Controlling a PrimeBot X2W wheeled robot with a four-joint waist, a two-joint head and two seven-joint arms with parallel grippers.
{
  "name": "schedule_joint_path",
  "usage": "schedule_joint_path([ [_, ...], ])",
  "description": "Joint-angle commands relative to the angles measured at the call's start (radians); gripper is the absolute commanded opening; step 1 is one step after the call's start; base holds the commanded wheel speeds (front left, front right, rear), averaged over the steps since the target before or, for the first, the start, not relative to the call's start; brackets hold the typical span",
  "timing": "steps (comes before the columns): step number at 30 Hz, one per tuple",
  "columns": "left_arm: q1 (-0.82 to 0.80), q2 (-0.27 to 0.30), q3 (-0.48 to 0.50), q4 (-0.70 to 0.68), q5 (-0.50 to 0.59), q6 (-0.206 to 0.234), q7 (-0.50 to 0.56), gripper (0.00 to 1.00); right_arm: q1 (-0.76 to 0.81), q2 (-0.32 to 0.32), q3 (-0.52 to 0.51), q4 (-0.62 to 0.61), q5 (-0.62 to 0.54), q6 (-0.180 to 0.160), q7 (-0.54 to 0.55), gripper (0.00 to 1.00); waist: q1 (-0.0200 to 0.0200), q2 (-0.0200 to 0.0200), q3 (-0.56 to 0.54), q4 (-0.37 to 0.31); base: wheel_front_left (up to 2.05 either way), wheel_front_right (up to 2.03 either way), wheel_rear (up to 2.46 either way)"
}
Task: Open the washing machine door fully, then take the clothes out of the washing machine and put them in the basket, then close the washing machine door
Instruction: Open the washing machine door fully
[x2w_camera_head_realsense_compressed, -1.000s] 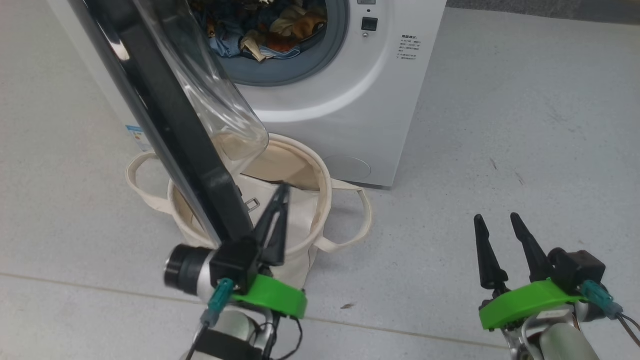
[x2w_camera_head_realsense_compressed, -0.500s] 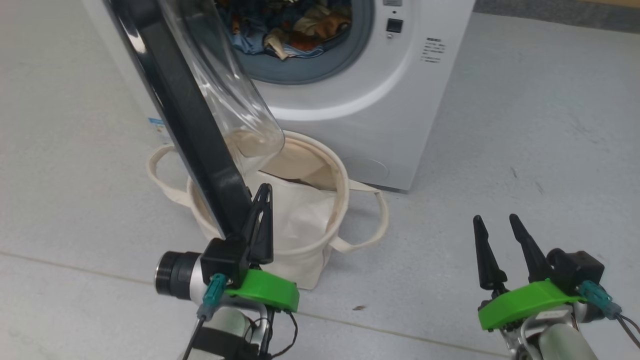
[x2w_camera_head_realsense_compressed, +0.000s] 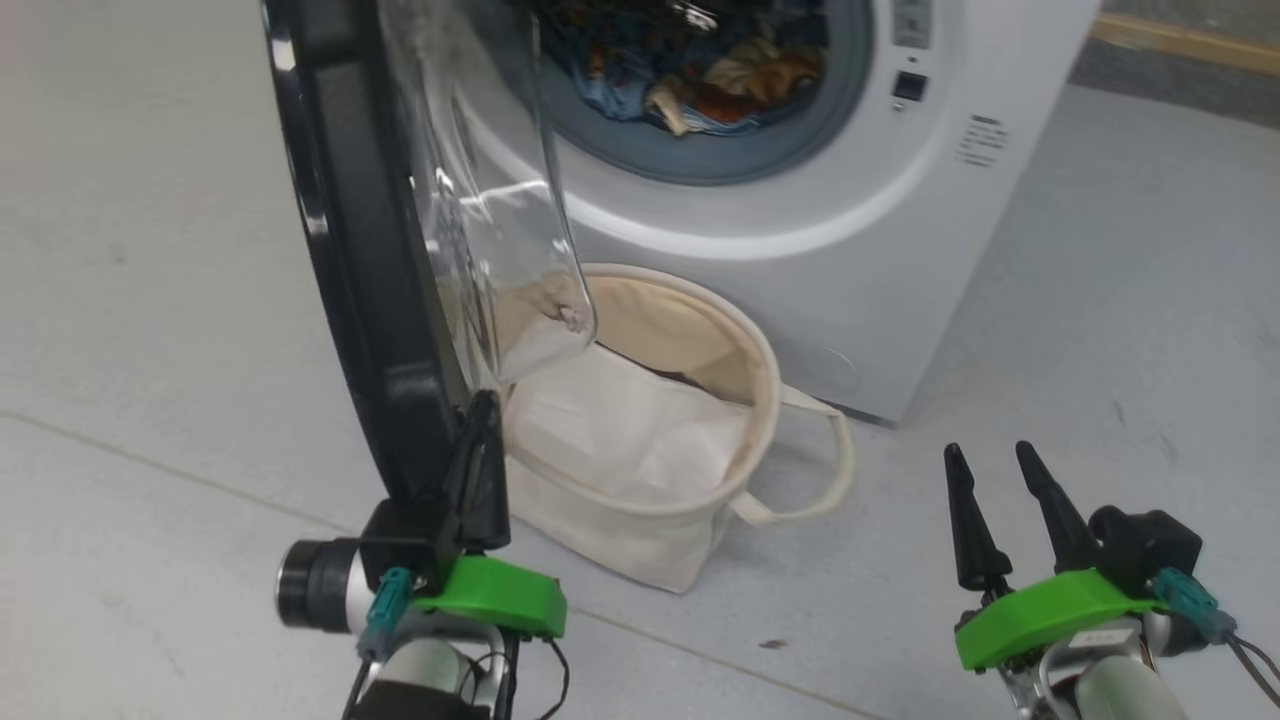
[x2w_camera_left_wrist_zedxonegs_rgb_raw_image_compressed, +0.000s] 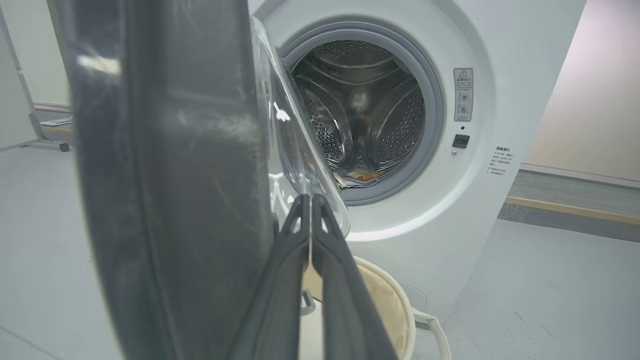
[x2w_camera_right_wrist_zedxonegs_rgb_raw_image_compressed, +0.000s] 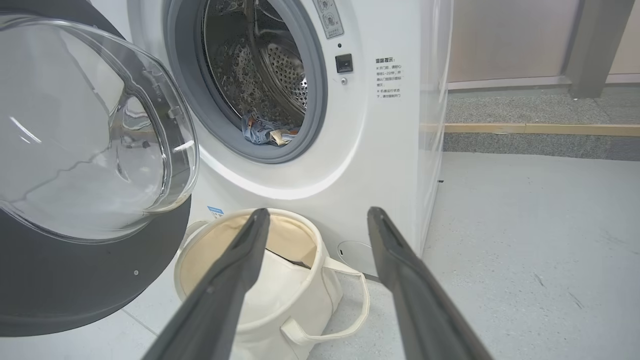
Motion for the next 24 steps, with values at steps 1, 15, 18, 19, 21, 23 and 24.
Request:
schedule_joint_path([
  [1,-0.01,0.012,0.049,-0.035,0.004,0.002,-0.005,0.02,-0.009,-0.003,0.021,-0.024,0.006,0.001,-0.012,1.0,0.0,0.0,-0.015,0.035,0.0,0.0,0.0],
  [15,0.002,0.045,0.175,-0.019,0.017,-0.035,-0.005,0.05,0.012,0.006,0.037,-0.019,0.001,0.001,-0.012,1.0,0.0,0.0,-0.035,0.12,0.0,0.0,0.0],
  [18,-0.012,0.061,0.206,-0.009,0.019,-0.047,-0.005,0.07,0.011,0.005,0.038,-0.02,0.0,0.001,-0.012,1.0,0.0,0.0,-0.025,0.12,0.0,0.0,0.0],
  [19,-0.017,0.067,0.216,-0.003,0.02,-0.051,-0.005,0.09,0.01,0.003,0.038,-0.02,0.0,0.001,-0.012,1.0,0.0,0.0,-0.019,0.119,0.0,0.0,0.0],
  [21,-0.03,0.079,0.233,0.014,0.018,-0.063,-0.005,0.09,0.008,-0.001,0.038,-0.022,-0.001,0.001,-0.012,1.0,0.0,0.0,-0.007,0.114,0.0,0.0,0.0],
  [23,-0.045,0.093,0.25,0.036,0.019,-0.069,-0.005,0.12,0.003,-0.007,0.038,-0.023,-0.001,0.001,-0.012,1.0,0.0,0.0,0.007,0.11,0.0,0.0,0.0],
  [24,-0.054,0.097,0.26,0.047,0.016,-0.071,-0.005,0.12,0.001,-0.011,0.037,-0.025,-0.001,0.001,-0.012,1.0,0.0,0.0,0.014,0.109,0.0,0.0,0.0],
])
